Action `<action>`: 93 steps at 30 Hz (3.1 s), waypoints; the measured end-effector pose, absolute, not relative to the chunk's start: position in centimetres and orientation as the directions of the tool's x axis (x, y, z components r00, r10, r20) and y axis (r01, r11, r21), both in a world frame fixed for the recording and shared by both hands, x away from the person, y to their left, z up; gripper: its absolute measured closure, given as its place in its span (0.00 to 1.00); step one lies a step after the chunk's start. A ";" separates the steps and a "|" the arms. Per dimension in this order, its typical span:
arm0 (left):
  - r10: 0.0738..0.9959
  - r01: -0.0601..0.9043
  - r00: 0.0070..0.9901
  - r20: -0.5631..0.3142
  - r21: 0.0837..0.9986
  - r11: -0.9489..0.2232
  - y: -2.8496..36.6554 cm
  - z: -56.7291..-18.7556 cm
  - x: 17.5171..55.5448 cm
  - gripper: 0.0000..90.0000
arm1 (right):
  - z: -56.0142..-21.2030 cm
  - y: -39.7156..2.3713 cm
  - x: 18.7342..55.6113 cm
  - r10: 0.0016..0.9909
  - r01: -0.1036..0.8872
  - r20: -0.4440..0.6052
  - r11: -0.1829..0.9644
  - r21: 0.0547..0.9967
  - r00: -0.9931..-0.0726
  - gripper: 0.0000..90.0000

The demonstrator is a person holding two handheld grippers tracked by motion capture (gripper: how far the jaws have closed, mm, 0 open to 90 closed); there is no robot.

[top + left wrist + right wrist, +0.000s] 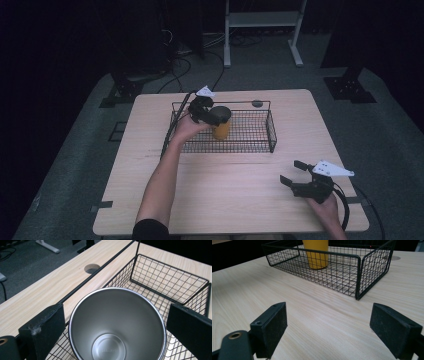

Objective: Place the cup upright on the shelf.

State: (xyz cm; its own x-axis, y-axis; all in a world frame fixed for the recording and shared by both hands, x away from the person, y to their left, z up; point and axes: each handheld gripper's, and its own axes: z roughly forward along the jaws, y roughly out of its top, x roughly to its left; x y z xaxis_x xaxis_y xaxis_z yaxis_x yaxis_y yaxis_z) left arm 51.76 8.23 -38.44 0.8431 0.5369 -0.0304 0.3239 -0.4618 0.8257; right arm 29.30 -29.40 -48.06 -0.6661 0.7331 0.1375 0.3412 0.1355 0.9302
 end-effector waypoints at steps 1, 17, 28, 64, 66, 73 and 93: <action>0.537 0.323 0.843 -0.030 0.827 -0.461 8.2 -38.4 51.7 0.01 | -48.1 -29.4 29.3 0.733 0.341 0.137 0.136 0.930 -0.666 0.15; 0.525 0.282 0.851 -0.026 0.865 -0.415 8.8 -37.0 50.1 0.02 | -48.1 -29.2 29.2 0.742 0.338 0.122 0.148 0.929 -0.659 0.15; 0.503 0.273 0.863 -0.037 0.873 -0.404 8.9 -36.4 49.2 0.02 | -48.1 -29.2 29.2 0.743 0.337 0.118 0.151 0.929 -0.659 0.15; 0.471 0.228 0.881 -0.042 0.911 -0.344 10.2 -37.3 45.1 0.02 | -48.1 -29.1 29.1 0.743 0.340 0.114 0.159 0.927 -0.659 0.15; 0.470 0.224 0.881 -0.042 0.914 -0.338 10.3 -37.3 44.9 0.02 | -48.1 -29.1 29.1 0.743 0.340 0.114 0.160 0.927 -0.659 0.15; 0.463 0.216 0.885 -0.037 0.916 -0.339 10.5 -37.4 44.0 0.02 | -48.1 -29.1 29.1 0.744 0.339 0.111 0.161 0.927 -0.659 0.15; 0.472 0.210 0.881 -0.034 0.922 -0.326 11.7 -38.5 41.7 0.02 | -48.1 -29.0 29.1 0.744 0.342 0.113 0.163 0.926 -0.658 0.15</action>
